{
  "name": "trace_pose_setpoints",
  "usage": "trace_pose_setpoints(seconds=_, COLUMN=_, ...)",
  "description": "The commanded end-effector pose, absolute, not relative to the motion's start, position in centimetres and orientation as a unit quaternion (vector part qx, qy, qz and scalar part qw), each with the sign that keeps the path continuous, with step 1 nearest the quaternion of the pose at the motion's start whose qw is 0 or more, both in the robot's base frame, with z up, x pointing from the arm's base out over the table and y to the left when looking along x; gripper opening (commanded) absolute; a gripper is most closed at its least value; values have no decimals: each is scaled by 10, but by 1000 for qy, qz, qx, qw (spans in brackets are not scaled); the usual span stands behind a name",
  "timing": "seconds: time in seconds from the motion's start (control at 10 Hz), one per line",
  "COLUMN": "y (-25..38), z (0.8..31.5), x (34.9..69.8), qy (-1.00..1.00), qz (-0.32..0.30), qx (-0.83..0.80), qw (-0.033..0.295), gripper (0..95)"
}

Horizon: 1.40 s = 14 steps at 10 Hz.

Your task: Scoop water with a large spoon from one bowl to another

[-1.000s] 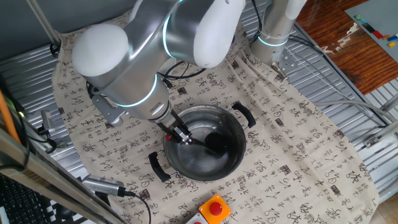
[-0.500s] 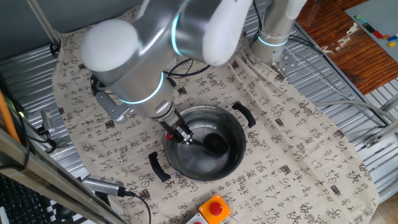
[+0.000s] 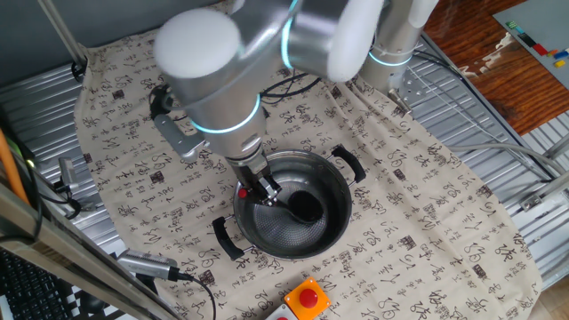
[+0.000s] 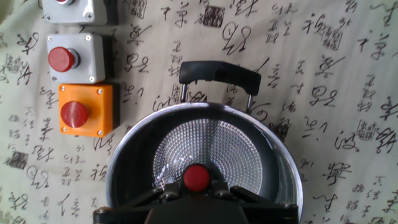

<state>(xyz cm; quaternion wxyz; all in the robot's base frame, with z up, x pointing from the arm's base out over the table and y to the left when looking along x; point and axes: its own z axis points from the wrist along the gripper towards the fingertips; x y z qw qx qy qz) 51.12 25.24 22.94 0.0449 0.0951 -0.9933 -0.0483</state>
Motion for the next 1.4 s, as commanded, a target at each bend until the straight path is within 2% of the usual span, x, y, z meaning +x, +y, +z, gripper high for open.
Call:
trace_pose_setpoints(seconds=0.1, y=253, z=229, x=512, qy=-994, qz=-46, qx=91, qw=37, gripper=0)
trace_pose_setpoints(seconds=0.5, y=253, z=229, x=512, qy=-995, qz=-47, qx=87, qw=33, gripper=0)
trace_pose_setpoints(seconds=0.8, y=253, z=229, x=512, qy=-994, qz=-48, qx=88, qw=42, gripper=0)
trace_pose_setpoints(seconds=1.4, y=250, z=243, x=500, qy=-989, qz=-55, qx=95, qw=100, gripper=0)
